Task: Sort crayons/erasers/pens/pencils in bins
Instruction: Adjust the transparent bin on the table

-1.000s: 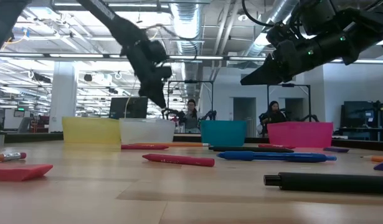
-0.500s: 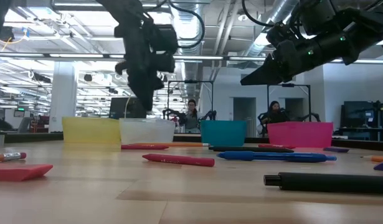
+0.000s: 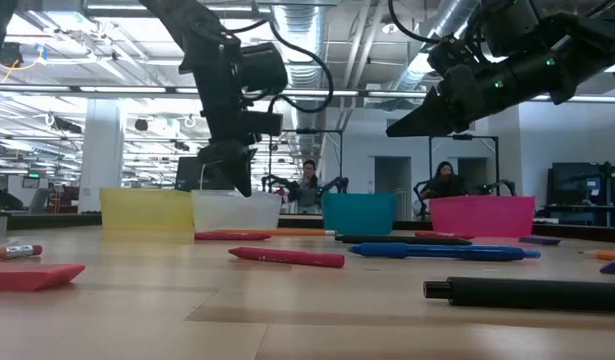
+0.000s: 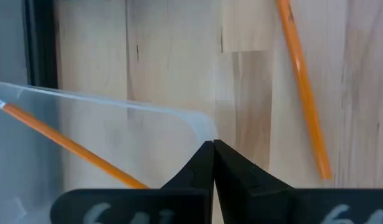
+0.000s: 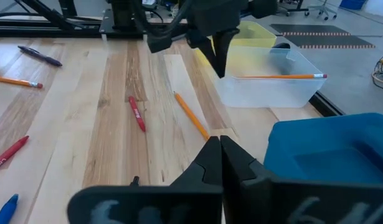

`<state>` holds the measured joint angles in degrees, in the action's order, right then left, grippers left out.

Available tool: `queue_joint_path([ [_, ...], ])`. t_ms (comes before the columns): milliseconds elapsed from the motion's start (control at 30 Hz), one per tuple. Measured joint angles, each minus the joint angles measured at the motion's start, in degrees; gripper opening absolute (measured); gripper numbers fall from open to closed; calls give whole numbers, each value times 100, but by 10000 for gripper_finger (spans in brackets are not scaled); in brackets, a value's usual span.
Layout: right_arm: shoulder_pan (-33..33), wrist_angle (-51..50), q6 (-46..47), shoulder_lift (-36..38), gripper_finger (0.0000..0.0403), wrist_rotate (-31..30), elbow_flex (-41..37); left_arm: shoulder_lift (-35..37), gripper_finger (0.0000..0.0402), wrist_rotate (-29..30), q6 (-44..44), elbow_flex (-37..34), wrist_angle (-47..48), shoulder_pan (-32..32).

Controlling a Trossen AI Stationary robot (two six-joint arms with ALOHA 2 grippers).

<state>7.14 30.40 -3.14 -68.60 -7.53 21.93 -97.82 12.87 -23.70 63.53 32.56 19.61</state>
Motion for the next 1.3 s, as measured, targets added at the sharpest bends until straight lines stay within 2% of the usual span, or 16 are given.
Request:
queue_joint_path([
  [200,0,-1,-15,-2,3,0,0,-142,0,-84,-22,-2,20,37],
  [567,2,-4,-35,0,3,0,-4,-354,0,295,-142,4,-559,37],
  [967,2,-3,-35,0,4,0,-4,-351,0,210,-172,165,-712,130],
  [1167,2,-22,-35,0,2,1,-4,-22,0,196,-27,317,-517,141],
  [1300,2,-62,-35,0,4,0,-4,295,0,-246,306,242,-544,167],
])
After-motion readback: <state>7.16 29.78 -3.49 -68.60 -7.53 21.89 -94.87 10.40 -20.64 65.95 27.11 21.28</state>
